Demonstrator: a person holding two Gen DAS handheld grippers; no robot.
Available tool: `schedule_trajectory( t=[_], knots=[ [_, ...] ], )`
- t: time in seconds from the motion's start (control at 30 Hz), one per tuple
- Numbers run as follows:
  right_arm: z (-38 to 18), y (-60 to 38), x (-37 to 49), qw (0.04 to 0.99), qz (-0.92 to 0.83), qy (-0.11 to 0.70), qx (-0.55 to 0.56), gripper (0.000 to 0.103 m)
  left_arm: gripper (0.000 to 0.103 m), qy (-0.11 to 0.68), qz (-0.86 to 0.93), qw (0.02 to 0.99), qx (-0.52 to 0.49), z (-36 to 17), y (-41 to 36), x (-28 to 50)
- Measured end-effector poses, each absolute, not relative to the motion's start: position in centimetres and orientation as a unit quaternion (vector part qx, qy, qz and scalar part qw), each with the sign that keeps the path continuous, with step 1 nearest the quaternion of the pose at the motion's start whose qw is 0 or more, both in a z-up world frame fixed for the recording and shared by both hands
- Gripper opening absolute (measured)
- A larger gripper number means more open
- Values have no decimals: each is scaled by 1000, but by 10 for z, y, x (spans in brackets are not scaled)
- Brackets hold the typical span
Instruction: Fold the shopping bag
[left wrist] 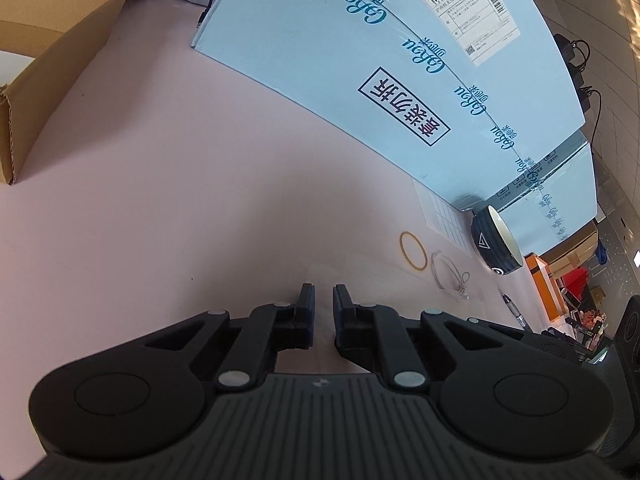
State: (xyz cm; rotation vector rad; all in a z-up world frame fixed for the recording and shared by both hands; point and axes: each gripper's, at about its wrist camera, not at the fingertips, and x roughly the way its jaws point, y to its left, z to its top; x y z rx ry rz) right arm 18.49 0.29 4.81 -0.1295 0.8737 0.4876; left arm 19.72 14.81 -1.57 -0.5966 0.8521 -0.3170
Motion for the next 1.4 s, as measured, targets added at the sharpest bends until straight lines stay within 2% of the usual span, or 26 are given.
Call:
schedule_trajectory(
  t=[0.03,0.2,0.5,1.1,1.17,1.27,1.4],
  knots=[
    [48,1,186,875,234,419,-59,5,3,407,-151,854,-287,-17,150,198],
    [49,-9,190,877,229,421,-40,3,0,408,-151,854,-286,-19,150,200],
    [67,-11,177,880,263,396,-21,3,1,410,-148,843,-315,-22,159,202],
    [50,11,183,862,273,427,-26,3,1,405,-136,845,-322,-22,167,203],
    [50,9,183,861,274,429,-19,6,1,405,-136,845,-322,-22,167,203],
    [52,6,183,859,274,432,-5,23,1,405,-136,846,-319,-22,166,203],
    [83,-16,165,878,280,387,28,23,1,404,-134,847,-318,-21,168,203]
  ],
)
